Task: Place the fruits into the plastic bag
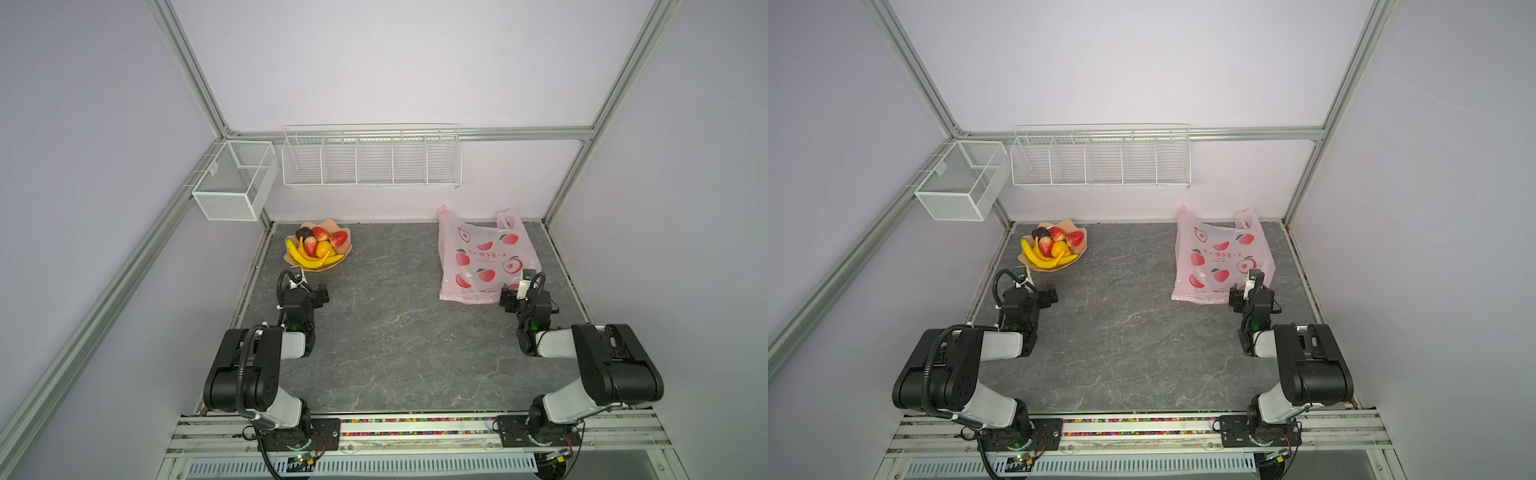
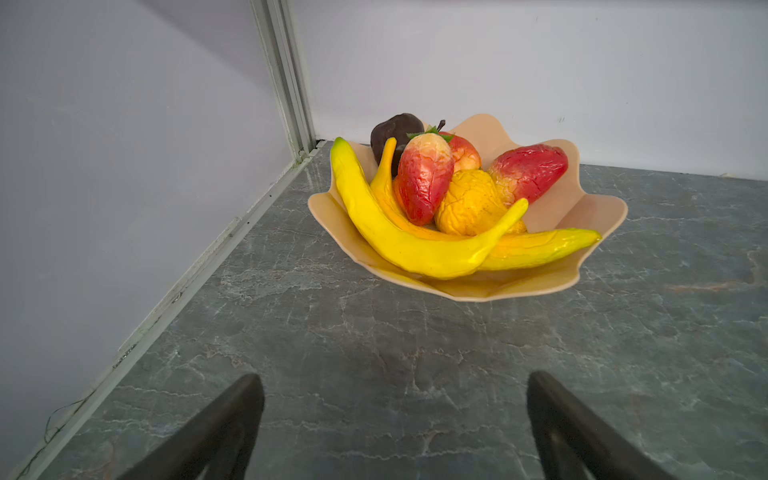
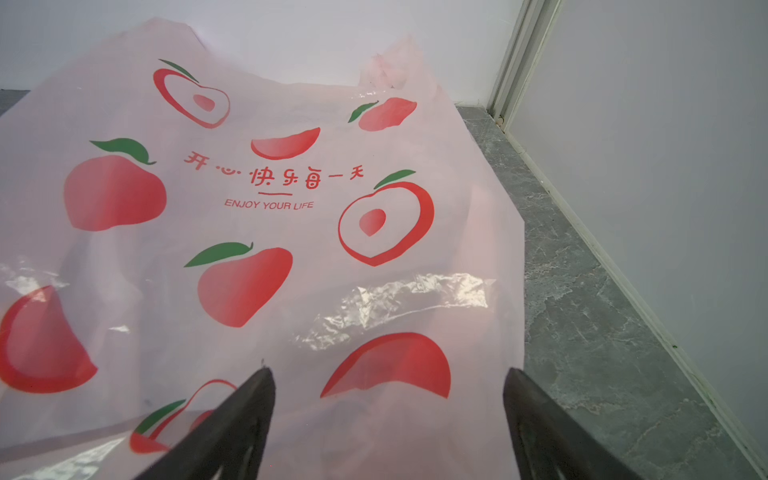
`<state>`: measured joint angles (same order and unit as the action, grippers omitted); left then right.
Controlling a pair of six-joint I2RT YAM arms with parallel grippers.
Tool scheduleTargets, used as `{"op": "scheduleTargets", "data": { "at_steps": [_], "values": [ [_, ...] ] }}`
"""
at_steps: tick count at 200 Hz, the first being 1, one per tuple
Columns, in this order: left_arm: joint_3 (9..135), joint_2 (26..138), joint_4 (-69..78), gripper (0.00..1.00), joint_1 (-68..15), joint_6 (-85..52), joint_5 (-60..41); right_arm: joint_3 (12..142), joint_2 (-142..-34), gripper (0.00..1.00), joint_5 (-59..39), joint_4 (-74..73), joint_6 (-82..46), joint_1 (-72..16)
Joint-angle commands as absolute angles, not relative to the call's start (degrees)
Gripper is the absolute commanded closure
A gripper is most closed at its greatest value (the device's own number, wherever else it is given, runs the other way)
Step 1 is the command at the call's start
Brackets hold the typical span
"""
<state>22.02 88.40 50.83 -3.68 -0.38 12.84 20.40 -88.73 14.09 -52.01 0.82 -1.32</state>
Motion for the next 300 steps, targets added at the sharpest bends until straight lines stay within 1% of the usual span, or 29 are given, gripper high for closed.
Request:
{"op": "scheduleTargets", "data": {
  "at_steps": [1,154,182,190,206,217,233,271,300],
  "values": [
    [22.72,88.87,51.41,0.01,-3.42,-0.97,13.33,20.90,-88.06,0.12,14.39,-52.50,0.45,-1.41],
    [22.74,88.86,51.23,0.01,-3.34,-1.05,13.27,20.85,-88.07,0.12,14.42,-52.56,0.49,-1.41],
    [22.37,87.09,50.48,0.01,-3.49,0.70,9.61,20.72,-87.57,0.12,14.91,-53.15,0.66,-1.56],
    [21.92,84.81,49.28,0.01,-3.86,0.96,9.98,21.50,-85.68,0.12,15.46,-49.59,0.54,-1.73],
    [22.00,78.25,43.32,0.01,-4.48,1.25,10.27,25.28,-79.34,0.12,15.94,-36.10,-0.04,-1.93],
    [22.51,72.87,37.15,0.01,-4.95,1.37,8.72,26.18,-75.91,0.12,16.00,-31.70,-0.60,-2.03],
    [23.56,64.56,28.68,0.01,-6.38,-2.74,8.85,26.06,-69.69,0.12,15.26,-26.09,-1.41,-2.63],
    [27.46,46.00,6.56,0.01,-17.53,-11.20,14.82,30.99,-54.29,0.12,13.32,-1.87,-5.98,-4.45],
    [33.83,37.33,-13.12,0.01,-23.09,-19.75,14.14,36.42,-45.91,0.12,9.65,14.77,-10.81,-4.66]
  ]
}}
